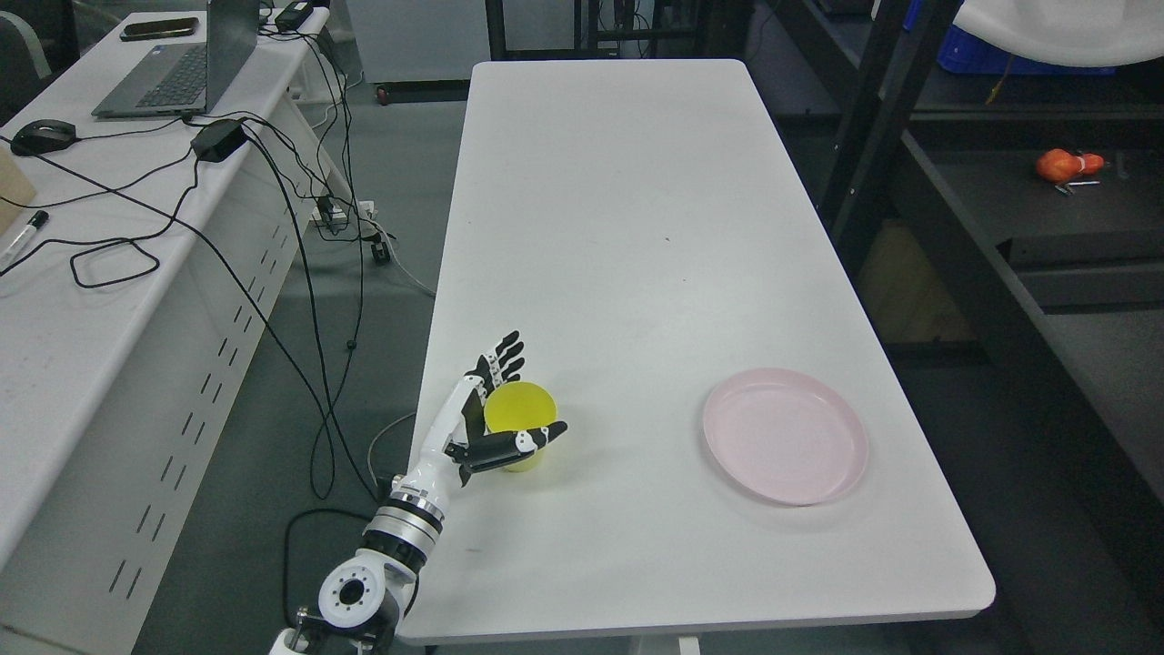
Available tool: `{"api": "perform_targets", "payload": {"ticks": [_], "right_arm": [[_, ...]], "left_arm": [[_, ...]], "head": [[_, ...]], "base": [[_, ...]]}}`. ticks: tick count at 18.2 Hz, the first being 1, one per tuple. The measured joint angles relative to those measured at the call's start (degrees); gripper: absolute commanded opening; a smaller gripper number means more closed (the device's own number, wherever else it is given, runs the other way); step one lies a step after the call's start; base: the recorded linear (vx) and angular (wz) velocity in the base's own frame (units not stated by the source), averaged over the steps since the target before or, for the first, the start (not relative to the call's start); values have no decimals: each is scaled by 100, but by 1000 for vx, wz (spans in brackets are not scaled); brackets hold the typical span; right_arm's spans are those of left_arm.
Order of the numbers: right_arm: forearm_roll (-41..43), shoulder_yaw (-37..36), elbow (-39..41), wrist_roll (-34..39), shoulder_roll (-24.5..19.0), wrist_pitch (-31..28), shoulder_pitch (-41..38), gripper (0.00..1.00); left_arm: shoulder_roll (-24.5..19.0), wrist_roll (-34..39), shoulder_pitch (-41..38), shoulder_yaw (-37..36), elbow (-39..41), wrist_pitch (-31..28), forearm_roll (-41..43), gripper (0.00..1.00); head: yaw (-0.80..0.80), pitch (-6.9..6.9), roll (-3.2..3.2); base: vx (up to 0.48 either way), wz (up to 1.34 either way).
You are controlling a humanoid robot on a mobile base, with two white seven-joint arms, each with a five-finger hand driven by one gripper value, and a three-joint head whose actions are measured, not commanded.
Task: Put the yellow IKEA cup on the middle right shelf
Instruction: 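Close the left hand around the yellow cup on the table, then lift the yellow cup off the table with the left hand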
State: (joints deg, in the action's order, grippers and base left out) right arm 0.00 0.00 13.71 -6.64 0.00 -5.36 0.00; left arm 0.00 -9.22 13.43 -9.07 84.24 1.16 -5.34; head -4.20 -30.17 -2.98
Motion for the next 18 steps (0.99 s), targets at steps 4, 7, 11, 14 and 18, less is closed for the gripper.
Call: {"api": "perform_targets", "payload": {"ticks": [4, 7, 11, 14, 18], "right_arm": [[0, 0, 0, 0, 0, 0, 0, 99], [0, 0, 0, 0, 0, 0, 0, 99], [0, 0, 0, 0, 0, 0, 0, 99], [0, 0, 0, 0, 0, 0, 0, 100], [0, 0, 0, 0, 0, 0, 0, 99]], "left_arm": [[0, 0, -23, -154, -150, 13, 69, 92], [0, 0, -36, -211, -264, 24, 93, 53], [0, 0, -115, -185, -378, 650, 2, 4], [0, 3, -210, -116, -441, 1133, -270, 0], [0, 5, -362, -2, -480, 1452, -540, 0]], "head": [[0, 0, 0], [0, 0, 0], [0, 0, 0], [0, 0, 0], [0, 0, 0]], "base": [[0, 0], [0, 0], [0, 0], [0, 0], [0, 0]]}}
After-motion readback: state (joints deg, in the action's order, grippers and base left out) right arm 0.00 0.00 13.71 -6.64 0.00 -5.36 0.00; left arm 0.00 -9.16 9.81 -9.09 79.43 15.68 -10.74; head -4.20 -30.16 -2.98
